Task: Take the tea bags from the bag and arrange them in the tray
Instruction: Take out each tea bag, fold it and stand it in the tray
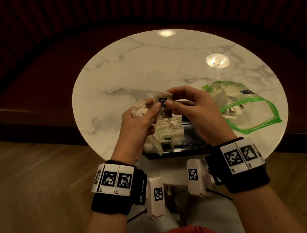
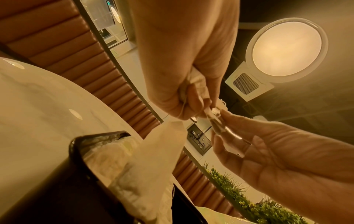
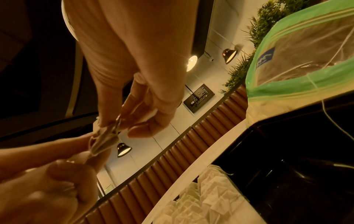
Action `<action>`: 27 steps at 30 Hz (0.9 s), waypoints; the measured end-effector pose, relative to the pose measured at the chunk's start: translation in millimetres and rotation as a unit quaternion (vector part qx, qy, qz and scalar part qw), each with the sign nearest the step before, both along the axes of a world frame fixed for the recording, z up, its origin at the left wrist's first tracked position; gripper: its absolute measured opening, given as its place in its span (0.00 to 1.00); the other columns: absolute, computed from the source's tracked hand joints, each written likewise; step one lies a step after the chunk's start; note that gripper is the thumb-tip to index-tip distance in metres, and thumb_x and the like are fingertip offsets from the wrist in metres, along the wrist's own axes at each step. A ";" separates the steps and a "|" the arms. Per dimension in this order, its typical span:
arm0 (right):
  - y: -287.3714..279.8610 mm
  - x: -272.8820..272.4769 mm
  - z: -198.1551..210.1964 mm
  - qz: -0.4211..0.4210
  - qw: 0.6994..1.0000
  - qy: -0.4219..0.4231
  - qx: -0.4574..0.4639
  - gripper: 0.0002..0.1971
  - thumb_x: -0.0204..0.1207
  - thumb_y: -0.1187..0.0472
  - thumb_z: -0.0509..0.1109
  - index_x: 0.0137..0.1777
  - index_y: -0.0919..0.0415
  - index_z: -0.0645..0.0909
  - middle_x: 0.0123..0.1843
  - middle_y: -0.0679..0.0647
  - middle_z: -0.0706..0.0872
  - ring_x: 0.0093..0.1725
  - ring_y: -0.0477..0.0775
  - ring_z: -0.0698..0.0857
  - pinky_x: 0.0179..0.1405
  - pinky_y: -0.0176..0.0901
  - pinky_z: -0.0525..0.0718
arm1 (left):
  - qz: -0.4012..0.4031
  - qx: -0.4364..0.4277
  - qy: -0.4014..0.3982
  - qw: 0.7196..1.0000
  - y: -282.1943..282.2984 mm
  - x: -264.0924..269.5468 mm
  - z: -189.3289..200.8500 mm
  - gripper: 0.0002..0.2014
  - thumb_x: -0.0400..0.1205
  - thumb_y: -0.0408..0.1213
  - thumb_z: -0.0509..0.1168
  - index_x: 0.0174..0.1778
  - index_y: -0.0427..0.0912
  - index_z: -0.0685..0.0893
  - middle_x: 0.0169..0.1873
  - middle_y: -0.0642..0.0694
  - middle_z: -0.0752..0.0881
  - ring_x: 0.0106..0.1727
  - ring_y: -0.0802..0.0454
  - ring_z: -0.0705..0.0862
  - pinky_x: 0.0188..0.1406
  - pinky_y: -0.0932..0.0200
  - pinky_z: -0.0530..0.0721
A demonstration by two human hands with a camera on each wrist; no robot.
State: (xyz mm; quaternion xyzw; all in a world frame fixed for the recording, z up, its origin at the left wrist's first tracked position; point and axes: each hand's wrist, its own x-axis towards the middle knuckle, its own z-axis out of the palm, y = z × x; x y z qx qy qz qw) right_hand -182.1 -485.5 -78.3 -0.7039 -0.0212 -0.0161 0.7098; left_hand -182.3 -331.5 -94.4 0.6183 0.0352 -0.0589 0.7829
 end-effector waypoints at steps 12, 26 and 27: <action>-1.2 -0.1 1.4 0.001 1.000 -0.007 -0.007 0.14 0.74 0.66 0.76 0.60 0.63 0.84 0.54 0.59 0.90 0.54 0.55 0.90 0.55 0.47 0.88 | -0.007 0.027 -0.010 1.000 2.2 2.5 -5.2 0.04 0.82 0.35 0.70 0.51 0.44 0.87 0.27 0.57 0.85 0.26 0.65 0.78 0.26 0.66 0.70; -4.2 -0.9 -2.0 0.025 1.000 0.007 0.009 0.18 0.75 0.73 0.73 0.65 0.65 0.79 0.57 0.60 0.89 0.57 0.58 0.89 0.59 0.54 0.87 | -0.006 -0.010 -0.010 1.000 0.8 1.4 -5.6 0.07 0.80 0.33 0.71 0.52 0.46 0.88 0.25 0.54 0.81 0.27 0.58 0.69 0.21 0.67 0.68; -4.0 -0.7 -2.2 0.020 1.000 0.010 0.014 0.19 0.75 0.74 0.73 0.65 0.65 0.79 0.57 0.60 0.89 0.56 0.58 0.89 0.59 0.55 0.87 | -0.002 -0.013 -0.009 1.000 1.3 1.5 -5.1 0.06 0.80 0.33 0.71 0.51 0.46 0.88 0.25 0.55 0.80 0.27 0.57 0.69 0.21 0.67 0.68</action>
